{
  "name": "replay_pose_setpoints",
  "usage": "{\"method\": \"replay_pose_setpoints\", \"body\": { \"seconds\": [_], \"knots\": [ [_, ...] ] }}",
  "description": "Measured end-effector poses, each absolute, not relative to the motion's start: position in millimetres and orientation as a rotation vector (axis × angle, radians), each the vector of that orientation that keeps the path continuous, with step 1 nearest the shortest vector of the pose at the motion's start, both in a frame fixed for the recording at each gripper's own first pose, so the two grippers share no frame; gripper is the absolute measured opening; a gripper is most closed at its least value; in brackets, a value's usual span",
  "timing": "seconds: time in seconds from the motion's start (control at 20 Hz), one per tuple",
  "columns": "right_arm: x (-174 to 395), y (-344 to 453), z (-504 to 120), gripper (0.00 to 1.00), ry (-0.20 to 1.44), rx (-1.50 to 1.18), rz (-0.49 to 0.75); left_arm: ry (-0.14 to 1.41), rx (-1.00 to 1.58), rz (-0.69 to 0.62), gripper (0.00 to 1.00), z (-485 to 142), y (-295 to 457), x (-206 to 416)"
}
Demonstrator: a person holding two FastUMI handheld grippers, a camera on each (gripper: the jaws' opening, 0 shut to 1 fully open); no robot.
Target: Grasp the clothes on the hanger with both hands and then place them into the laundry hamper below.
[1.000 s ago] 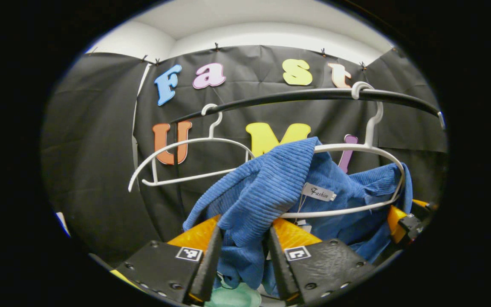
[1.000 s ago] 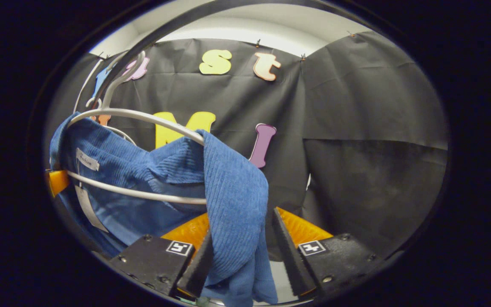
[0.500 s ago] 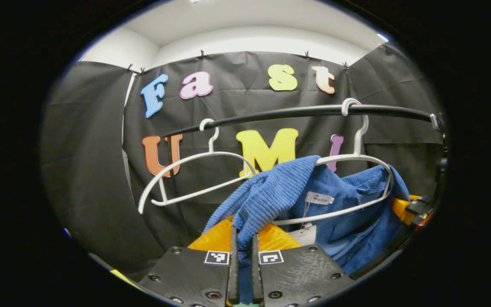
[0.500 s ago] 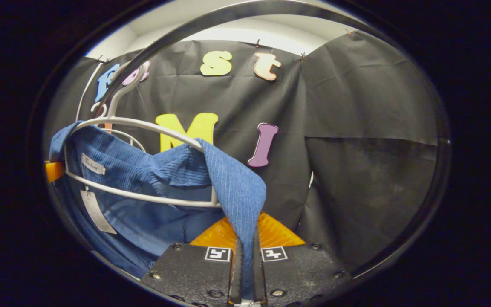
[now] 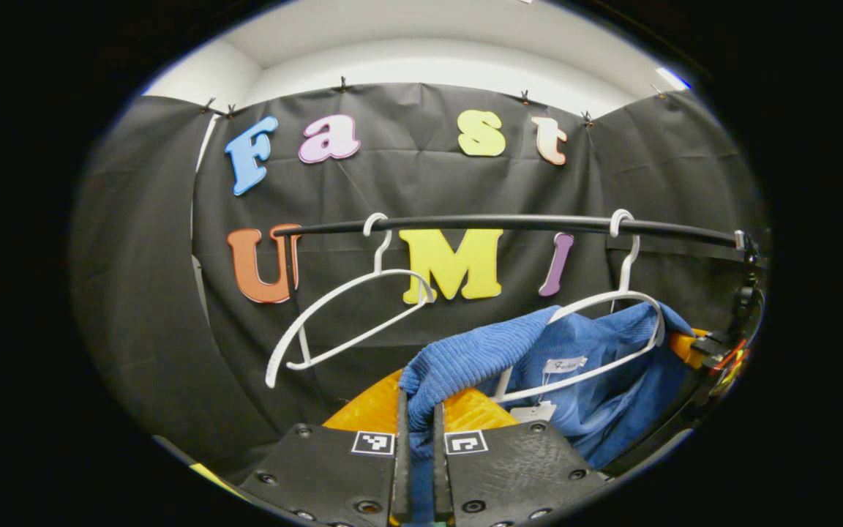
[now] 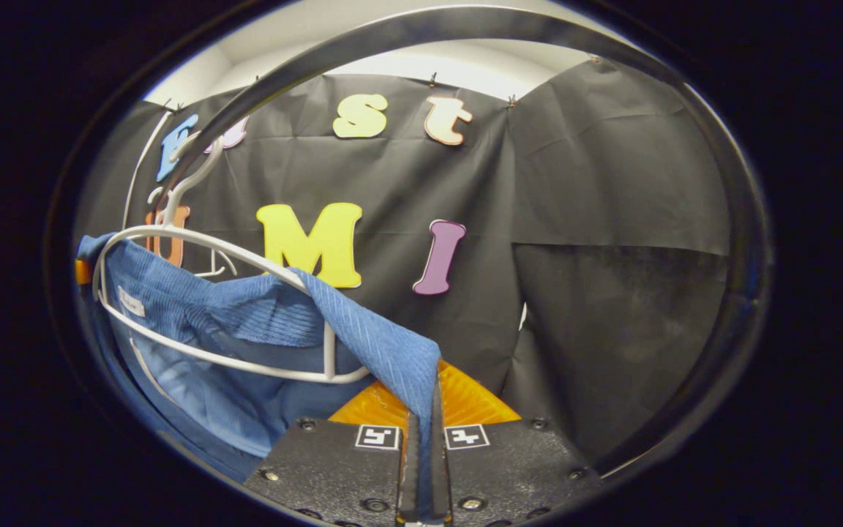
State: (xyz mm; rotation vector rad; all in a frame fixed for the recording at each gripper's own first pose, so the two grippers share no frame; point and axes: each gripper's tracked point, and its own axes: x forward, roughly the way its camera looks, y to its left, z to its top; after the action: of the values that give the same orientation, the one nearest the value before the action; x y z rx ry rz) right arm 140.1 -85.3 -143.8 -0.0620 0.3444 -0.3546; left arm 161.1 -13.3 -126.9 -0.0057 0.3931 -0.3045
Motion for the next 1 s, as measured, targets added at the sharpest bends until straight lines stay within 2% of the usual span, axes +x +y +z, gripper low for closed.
{"method": "replay_pose_setpoints", "body": {
  "seconds": [0.1, 0.4, 0.45, 0.5, 0.7, 0.75, 0.8, 1.0],
  "knots": [
    [141, -86, -138, 0.1, 0.337, -0.064, -0.346, 0.411, -0.071, -0.354, 0.11, -119, -13, 165],
    [145, -88, -129, 0.09, 0.346, -0.025, -0.313, 0.488, -0.158, -0.513, 0.14, -117, -15, 177],
    [145, -89, -130, 0.09, 0.351, -0.031, -0.318, 0.505, -0.167, -0.557, 0.11, -120, -20, 178],
    [146, -90, -131, 0.1, 0.354, -0.041, -0.329, 0.513, -0.175, -0.604, 0.14, -124, -23, 179],
    [149, -93, -137, 0.1, 0.359, -0.065, -0.37, 0.504, -0.153, -0.773, 0.11, -138, -32, 188],
    [149, -93, -139, 0.1, 0.36, -0.079, -0.385, 0.49, -0.141, -0.796, 0.14, -143, -33, 193],
    [147, -94, -142, 0.1, 0.363, -0.096, -0.401, 0.476, -0.132, -0.815, 0.11, -148, -35, 200],
    [150, -100, -152, 0.1, 0.378, -0.147, -0.47, 0.467, -0.151, -0.869, 0.11, -161, -43, 210]
  ]
}}
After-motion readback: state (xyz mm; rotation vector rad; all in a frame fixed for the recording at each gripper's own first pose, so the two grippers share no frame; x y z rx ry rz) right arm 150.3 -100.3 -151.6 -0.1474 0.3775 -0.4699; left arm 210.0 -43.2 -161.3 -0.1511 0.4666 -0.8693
